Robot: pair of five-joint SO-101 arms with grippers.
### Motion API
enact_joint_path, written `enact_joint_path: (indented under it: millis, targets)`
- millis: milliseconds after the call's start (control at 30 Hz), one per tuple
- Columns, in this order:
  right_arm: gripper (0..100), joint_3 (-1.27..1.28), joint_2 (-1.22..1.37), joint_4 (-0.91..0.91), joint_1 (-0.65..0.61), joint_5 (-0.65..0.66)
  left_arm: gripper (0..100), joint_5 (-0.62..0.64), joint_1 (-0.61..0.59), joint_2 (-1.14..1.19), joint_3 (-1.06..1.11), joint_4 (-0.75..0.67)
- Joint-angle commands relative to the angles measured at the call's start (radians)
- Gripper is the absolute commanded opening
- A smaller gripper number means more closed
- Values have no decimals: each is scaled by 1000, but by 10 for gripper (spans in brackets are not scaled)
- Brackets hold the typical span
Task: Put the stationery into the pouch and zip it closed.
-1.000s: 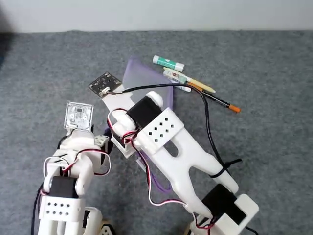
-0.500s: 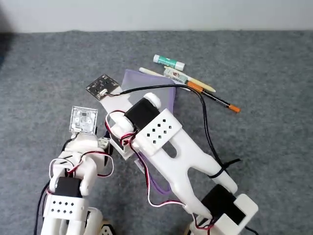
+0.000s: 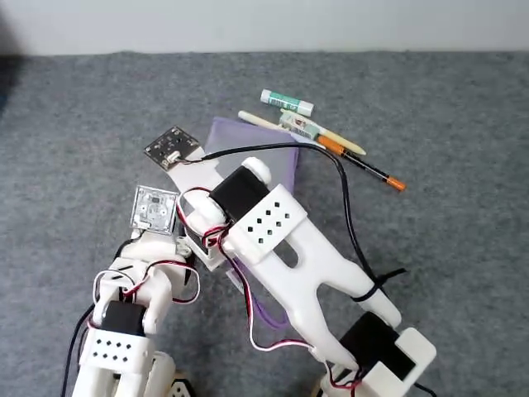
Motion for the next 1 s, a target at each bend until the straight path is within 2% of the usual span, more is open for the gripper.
enact_joint_path:
  millis: [0, 300, 400, 633, 967]
  targets:
    - [8, -31, -54, 38, -12, 11, 14, -12, 6, -14, -8, -20]
    - [8, -29, -131, 39, 13, 12, 13, -12, -2, -15, -33, -9]
    - [8, -29, -185, 39, 79, 25, 12, -11, -2, -15, -82, 55]
    - [8, -29, -272, 41, 254, 172, 12, -11, -3, -15, -225, 219]
    - [8, 121, -437, 41, 403, 264, 12, -11, -3, -15, -389, 393]
